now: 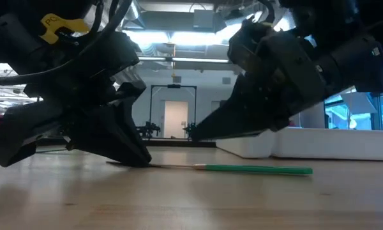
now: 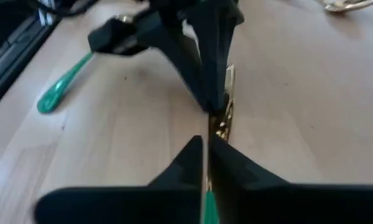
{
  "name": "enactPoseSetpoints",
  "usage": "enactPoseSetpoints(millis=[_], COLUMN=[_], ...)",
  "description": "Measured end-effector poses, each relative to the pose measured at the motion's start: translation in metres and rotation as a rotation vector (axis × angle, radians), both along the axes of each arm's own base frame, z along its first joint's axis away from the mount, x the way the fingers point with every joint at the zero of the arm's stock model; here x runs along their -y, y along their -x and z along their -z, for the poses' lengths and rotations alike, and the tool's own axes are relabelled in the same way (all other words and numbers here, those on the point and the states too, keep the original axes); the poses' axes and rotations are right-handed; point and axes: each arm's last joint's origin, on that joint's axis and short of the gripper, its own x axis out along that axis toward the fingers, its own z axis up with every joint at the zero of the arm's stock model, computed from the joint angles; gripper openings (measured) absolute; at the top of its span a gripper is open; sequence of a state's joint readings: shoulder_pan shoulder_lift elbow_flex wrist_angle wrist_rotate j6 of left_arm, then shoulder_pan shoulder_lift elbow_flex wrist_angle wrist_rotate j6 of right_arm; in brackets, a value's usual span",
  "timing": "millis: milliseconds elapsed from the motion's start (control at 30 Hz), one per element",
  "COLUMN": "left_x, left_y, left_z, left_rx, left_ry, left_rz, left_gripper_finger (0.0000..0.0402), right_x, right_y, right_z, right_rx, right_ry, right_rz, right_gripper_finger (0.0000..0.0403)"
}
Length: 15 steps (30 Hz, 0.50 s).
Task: Sort silverware
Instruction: Put the green knife into the silverware tray
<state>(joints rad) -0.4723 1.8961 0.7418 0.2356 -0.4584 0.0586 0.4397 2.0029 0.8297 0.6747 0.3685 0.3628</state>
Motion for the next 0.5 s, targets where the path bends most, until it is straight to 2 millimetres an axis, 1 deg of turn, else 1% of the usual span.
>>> enactPoseSetpoints(millis=[67,133,200,267,367,433,500], left_x=[0.000,0.000,0.000,0.000,0.000,0.000,0.001], left_y=[0.000,0.000,0.000,0.000,0.000,-0.001,0.000], left_z=[0.000,0.000,0.000,0.000,0.000,0.000,0.000], left_rx=[-0.001,0.000,0.000,-0.002,0.001,0.006,0.006], left_ry=[0.004,0.007,0.011,0.026,0.043,0.055,0.059], left_rz=[0.001,0.003,0.001,-0.003,-0.018,-0.025,-0.028], left_gripper_finger=[0.0007,0.0006,0.0009,0.0008,0.0003,0.0004,0.0006], right_x=[-0.002,-0.004,-0.010,-0.019,-0.023,-0.020,-0.017], right_y=[-0.003,-0.008,-0.010,-0.015,-0.017,-0.015,-0.014], right_z=[-0.002,-0.005,-0.007,-0.010,-0.011,-0.006,0.000], right_rx=[-0.011,-0.034,-0.070,-0.077,-0.116,-0.167,-0.197], right_ry=[0.018,0.067,0.134,0.195,0.248,0.265,0.243], right_rz=[-0.012,-0.036,-0.084,-0.086,-0.007,0.030,0.062], right_gripper_finger=[0.0060,0.0096,0.0128,0.0149,0.0158,0.0157,0.0152])
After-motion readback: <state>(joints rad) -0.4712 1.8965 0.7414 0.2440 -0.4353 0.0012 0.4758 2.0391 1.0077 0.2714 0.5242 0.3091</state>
